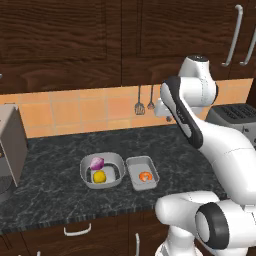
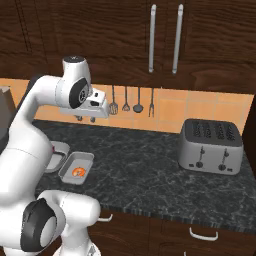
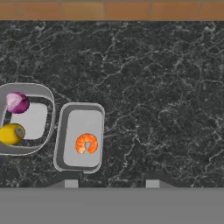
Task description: Take the meat container that has the shrimp and place it on the second highest rack of the freezer. Then take the vegetable container that has the lemon and onion and place it on the highest rack of the freezer.
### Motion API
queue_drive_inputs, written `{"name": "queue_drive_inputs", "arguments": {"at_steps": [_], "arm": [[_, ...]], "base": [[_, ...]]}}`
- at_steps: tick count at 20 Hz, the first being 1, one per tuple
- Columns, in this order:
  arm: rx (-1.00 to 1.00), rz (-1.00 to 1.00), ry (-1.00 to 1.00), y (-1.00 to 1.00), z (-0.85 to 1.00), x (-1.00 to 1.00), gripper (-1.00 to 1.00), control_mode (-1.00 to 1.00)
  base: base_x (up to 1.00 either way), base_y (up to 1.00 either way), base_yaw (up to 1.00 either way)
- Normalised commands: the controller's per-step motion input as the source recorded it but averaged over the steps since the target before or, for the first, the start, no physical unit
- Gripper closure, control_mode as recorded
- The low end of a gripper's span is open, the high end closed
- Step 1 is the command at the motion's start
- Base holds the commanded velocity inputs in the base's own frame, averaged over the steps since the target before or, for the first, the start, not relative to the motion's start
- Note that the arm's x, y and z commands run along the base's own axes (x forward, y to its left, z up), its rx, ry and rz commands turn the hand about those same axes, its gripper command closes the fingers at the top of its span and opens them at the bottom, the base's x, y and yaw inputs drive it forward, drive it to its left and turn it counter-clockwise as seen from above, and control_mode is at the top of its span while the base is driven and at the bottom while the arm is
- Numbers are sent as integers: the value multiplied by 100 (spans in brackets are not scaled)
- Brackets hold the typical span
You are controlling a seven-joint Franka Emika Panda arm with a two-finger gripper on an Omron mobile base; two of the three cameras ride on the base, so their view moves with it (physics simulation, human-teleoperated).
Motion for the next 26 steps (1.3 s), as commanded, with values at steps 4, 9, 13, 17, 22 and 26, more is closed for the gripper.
{"name": "queue_drive_inputs", "arguments": {"at_steps": [4, 9, 13, 17, 22, 26], "arm": [[-2, 12, -2, 28, -7, -39, -100, -100], [-12, 47, 2, 99, -40, -94, -100, -100], [-8, 57, 16, 100, -47, -66, -100, -100], [-5, 62, 22, 92, -52, -21, -100, -100], [-8, 48, 22, 60, -63, 41, -100, -100], [-12, 30, 7, 21, -80, 89, -100, -100]], "base": [[0, 0, 0], [0, 0, 0], [0, 0, 0], [0, 0, 0], [0, 0, 0], [0, 0, 0]]}}
